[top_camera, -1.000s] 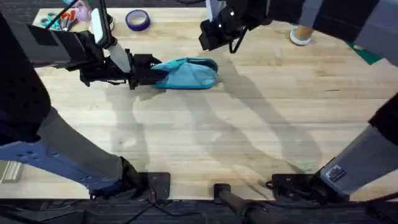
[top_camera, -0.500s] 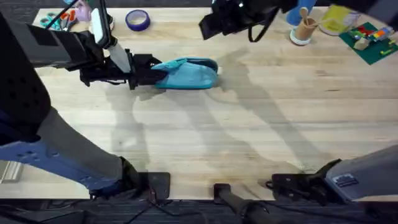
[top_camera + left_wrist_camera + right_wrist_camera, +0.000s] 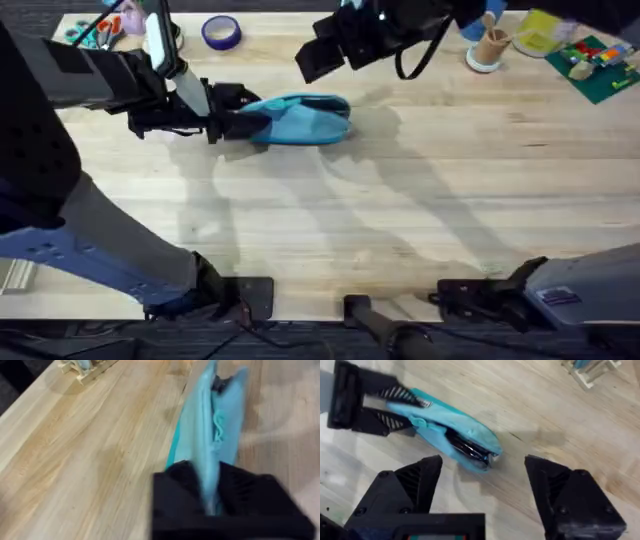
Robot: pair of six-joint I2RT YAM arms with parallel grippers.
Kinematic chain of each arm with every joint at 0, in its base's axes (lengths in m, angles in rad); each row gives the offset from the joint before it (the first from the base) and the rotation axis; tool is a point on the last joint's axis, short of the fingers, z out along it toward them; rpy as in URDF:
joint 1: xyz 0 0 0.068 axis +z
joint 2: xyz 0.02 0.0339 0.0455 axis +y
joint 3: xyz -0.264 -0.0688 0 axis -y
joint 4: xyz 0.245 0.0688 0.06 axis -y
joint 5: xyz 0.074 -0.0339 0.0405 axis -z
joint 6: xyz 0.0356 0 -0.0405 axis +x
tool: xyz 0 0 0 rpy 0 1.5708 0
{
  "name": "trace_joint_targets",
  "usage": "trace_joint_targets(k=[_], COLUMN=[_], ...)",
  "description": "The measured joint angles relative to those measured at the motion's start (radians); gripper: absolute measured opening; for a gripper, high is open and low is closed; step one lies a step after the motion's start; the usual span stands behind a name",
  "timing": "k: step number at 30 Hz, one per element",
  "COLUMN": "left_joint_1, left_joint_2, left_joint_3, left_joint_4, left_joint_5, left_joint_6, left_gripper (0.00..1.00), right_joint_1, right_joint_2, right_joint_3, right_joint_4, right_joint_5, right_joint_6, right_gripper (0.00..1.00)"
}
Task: Unzip the bag, pick up the pens from the table one at a time and place them inside, then zip the bag closed.
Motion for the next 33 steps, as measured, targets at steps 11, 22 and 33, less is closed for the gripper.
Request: trace_joint_targets(k=[11,22,33], left_joint_1=[0.003,0.012,0.102], left_joint_2=[0.0,-0.001,-0.173], left_joint_3=[0.0,0.0,0.0], left_joint_4=[0.002,-0.068,-0.179], left_joint_5=[0.018,0.018,-0.038], left_joint_6=[-0.004,-0.004,0.001], left_gripper=[0.993,0.993,0.993], right_joint_1=[0.002,0.002,0.002], right_joint_2=[0.0,0.0,0.0], right_joint_3=[0.0,0.0,0.0], right_joint_4=[0.0,0.0,0.0], right_joint_5=[0.0,0.0,0.0], right_joint_6=[0.0,0.0,0.0], right_gripper=[0.997,0.997,0.997])
